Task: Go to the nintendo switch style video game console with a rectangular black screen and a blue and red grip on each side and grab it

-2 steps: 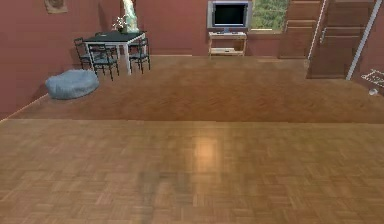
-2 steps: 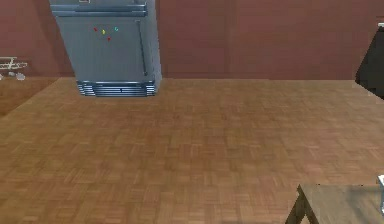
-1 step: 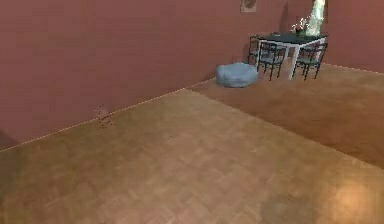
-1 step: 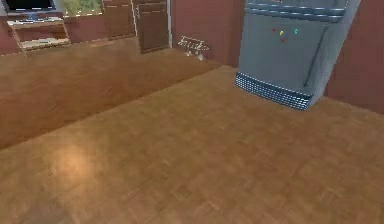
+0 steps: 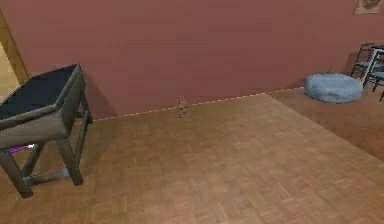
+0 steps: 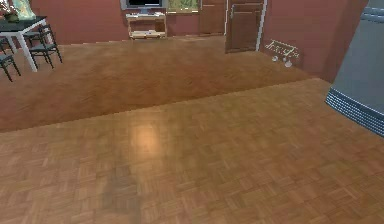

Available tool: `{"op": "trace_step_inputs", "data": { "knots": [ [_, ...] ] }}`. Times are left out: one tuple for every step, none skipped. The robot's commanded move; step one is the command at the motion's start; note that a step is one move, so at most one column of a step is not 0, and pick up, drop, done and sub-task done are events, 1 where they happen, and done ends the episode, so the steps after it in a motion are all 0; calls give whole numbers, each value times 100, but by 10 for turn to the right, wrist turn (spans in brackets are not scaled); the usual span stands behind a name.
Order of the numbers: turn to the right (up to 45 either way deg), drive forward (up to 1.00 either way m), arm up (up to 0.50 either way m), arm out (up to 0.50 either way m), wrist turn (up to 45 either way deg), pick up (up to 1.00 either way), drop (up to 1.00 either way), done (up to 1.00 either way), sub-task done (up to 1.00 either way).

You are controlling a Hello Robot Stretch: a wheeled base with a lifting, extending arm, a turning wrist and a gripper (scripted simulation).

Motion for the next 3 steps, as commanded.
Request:
{"op": "trace_step_inputs", "data": {
  "knots": [
    [0,5,0,0,0,0,0,0,0],
    [450,0,0,0,0,0,0,0,0],
    [450,0,0,0,0,0,0,0,0]
  ]
}}
